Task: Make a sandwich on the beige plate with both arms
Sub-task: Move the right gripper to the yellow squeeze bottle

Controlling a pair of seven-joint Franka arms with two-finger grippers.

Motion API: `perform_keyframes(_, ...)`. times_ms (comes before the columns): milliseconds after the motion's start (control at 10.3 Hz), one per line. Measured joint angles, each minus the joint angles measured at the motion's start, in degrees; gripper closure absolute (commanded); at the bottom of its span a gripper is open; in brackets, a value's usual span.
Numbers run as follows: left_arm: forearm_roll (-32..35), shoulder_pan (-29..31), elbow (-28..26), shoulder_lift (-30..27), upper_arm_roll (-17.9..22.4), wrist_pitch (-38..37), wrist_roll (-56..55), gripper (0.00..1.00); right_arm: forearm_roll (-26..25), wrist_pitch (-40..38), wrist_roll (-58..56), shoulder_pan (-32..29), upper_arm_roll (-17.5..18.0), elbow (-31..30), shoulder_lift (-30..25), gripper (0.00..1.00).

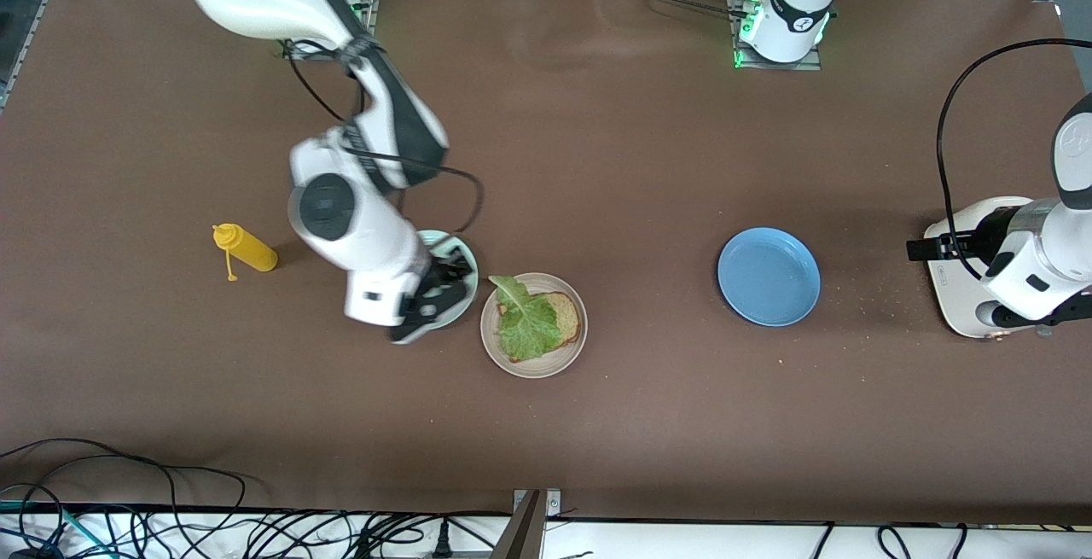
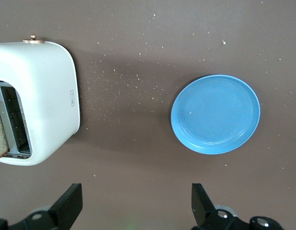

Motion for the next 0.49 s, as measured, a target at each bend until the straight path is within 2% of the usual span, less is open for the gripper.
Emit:
perform_keyframes(291, 0.0, 0.02, -0.01, -0.01, 0.02, 0.0, 0.0, 0.0, 0.08, -15.55, -0.6, -11.64, -0.45, -0.01, -7.53, 0.0)
perform_keyframes(388, 0.0, 0.04, -0.01, -0.01, 0.03, 0.0, 0.0, 0.0, 0.01, -19.75, -0.77, -13.51, -1.91, -0.03, -9.34, 0.0)
perform_keyframes(485, 0.0, 0.04, -0.01, -0.01, 0.03, -0.01, 0.0, 0.0, -0.02, -23.26, -2.43, -14.09, -4.83, -0.22, -10.94, 0.0)
